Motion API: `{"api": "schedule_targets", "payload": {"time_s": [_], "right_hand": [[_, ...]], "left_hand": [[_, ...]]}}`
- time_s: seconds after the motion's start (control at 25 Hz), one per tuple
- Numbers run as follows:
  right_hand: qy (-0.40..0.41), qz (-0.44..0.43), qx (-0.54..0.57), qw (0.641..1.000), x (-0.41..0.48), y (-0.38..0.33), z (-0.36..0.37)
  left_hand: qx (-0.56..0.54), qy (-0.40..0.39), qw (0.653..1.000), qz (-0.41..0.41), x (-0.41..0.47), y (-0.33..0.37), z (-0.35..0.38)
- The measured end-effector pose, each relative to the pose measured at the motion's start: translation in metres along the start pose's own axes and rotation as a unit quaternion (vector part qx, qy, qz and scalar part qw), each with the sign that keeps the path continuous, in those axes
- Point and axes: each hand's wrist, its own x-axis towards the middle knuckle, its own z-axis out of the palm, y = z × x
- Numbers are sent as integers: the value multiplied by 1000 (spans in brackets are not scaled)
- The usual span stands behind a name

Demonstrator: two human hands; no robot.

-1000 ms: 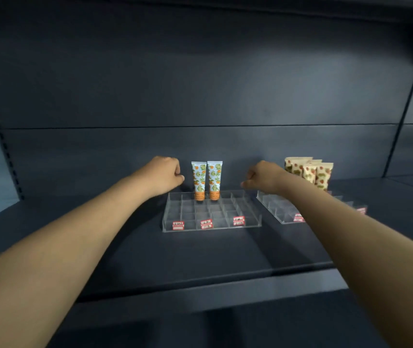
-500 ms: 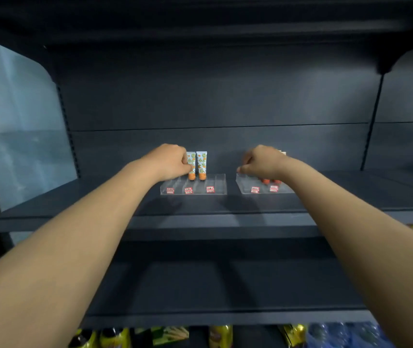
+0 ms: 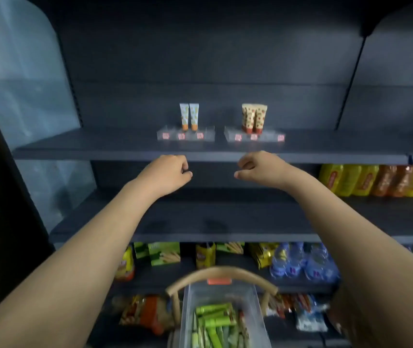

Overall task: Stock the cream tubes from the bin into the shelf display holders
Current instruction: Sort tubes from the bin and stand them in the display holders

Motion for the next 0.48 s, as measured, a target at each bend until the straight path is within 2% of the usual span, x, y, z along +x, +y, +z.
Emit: {"api": "schedule_targets", "payload": {"time_s": [0.24, 0.48], "right_hand": [[-77, 54, 5, 996, -58, 24, 104], [-190, 126, 31, 973, -113, 90, 231]], "left_hand": [[-37, -97, 994, -26, -79, -20, 105], [-64, -193, 977, -61, -152, -24, 216]]}}
